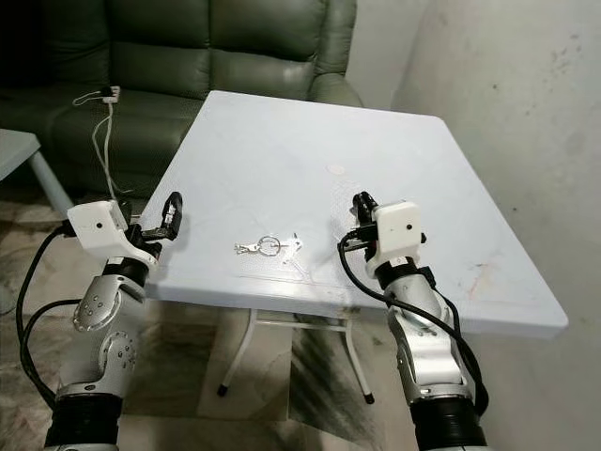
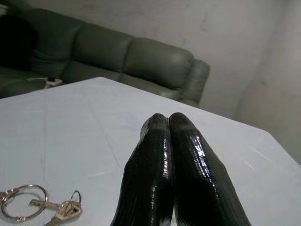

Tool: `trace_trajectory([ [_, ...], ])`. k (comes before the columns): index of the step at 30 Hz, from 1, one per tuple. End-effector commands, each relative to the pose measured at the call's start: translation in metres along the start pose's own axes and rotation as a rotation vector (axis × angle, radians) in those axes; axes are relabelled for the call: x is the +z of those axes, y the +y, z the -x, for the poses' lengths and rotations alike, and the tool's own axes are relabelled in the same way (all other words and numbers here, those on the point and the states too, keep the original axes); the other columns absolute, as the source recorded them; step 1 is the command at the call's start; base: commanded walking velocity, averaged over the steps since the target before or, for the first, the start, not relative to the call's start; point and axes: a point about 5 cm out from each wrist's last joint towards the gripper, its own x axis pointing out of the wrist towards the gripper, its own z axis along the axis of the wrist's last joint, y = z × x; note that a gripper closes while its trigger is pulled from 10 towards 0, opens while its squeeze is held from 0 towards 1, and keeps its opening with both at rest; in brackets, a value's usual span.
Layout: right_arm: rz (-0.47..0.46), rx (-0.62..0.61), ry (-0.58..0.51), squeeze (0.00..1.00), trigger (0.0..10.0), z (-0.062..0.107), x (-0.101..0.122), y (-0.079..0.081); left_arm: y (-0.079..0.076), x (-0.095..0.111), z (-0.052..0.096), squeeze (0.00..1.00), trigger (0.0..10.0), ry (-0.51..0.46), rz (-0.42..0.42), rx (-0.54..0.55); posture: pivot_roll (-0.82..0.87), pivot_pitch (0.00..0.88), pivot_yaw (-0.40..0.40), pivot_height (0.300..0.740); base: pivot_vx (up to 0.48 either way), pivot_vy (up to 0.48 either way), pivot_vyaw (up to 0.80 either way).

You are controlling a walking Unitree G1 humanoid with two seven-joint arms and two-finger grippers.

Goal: Hang keys on a hook

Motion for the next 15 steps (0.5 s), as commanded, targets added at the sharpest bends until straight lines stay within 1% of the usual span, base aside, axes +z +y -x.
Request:
trace_trajectory([
  [1,0.012,-0.016,-0.011,0.00,10.0,0.0016,0.0048,-0.0072,-0.0048,0.0035,-0.0010,0.00,10.0,-0.011,0.013,-0.008,0.04,0.000,-0.098,0.740,0.000,0.300,0.00],
  [15,0.011,-0.011,-0.009,0.00,10.0,0.0017,0.0055,-0.0063,-0.0039,0.0039,-0.0009,0.00,10.0,-0.010,0.021,-0.001,0.05,0.000,-0.099,0.740,0.000,0.309,0.00],
])
